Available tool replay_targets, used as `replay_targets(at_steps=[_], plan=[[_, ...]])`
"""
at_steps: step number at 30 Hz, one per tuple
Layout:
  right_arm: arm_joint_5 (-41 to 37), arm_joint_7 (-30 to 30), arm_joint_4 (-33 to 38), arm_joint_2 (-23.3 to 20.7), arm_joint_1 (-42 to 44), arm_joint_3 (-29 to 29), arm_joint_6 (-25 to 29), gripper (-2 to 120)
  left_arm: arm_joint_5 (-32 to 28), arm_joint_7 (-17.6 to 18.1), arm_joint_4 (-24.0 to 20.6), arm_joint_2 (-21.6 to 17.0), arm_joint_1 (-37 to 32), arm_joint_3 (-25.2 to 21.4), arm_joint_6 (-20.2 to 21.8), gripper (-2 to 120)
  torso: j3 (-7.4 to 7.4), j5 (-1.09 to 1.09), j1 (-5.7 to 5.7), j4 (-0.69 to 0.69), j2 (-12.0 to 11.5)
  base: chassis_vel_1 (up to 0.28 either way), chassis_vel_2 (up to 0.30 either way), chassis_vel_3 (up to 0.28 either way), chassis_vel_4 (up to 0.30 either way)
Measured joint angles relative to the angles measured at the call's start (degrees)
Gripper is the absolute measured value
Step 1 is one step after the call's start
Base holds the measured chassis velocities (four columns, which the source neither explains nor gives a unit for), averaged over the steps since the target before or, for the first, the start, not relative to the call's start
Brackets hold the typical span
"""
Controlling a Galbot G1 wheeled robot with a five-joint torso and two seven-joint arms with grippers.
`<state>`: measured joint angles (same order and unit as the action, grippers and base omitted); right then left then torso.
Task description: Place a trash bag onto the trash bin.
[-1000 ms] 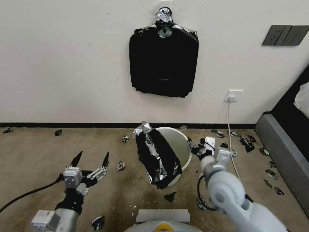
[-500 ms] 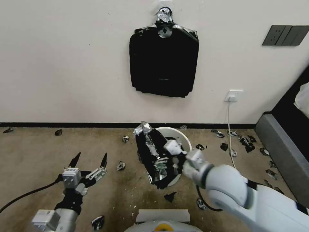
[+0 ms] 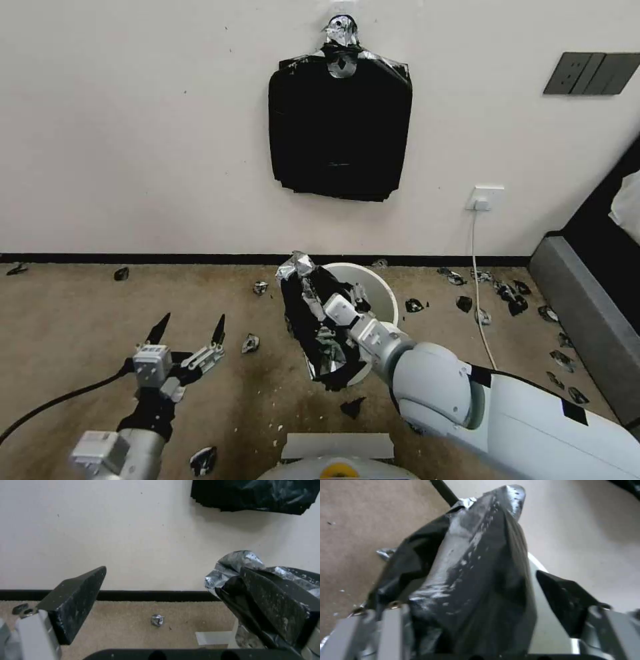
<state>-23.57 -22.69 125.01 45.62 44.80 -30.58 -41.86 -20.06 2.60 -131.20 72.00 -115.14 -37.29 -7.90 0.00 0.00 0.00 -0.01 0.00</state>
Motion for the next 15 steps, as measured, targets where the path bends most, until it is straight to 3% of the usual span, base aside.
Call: replay_targets(at_steps=[2, 7, 9, 15], plan=[[1.22, -0.05, 0.31, -0.16, 0.12, 0.31, 0.06, 62, -0.03, 0.00, 0.23, -0.03, 0.22, 0.33, 0.00, 100, 0.00, 0.00, 0.00, 0.01, 0.00, 0.000, 0.000, 0.000, 0.000], [2.78, -0.10, 0.48, -0.19, 0.24, 0.60, 0.18, 49, 0.32, 0.15, 0.32, -0.15, 0.64, 0.90, 0.27, 100, 0.00, 0.00, 0.00, 0.01, 0.00, 0.000, 0.000, 0.000, 0.000], [3.86, -0.17, 0.58, -0.19, 0.64, 0.68, 0.27, 37, 0.48, 0.83, 0.28, -0.67, 1.10, 1.45, 1.17, 100, 0.00, 0.00, 0.00, 0.01, 0.00, 0.000, 0.000, 0.000, 0.000], [4.18, -0.23, 0.81, -0.32, 0.96, 1.24, 0.41, 18, 0.49, 2.79, -0.41, -3.01, 2.65, 3.91, 4.51, 100, 0.00, 0.00, 0.00, 0.01, 0.00, 0.000, 0.000, 0.000, 0.000]])
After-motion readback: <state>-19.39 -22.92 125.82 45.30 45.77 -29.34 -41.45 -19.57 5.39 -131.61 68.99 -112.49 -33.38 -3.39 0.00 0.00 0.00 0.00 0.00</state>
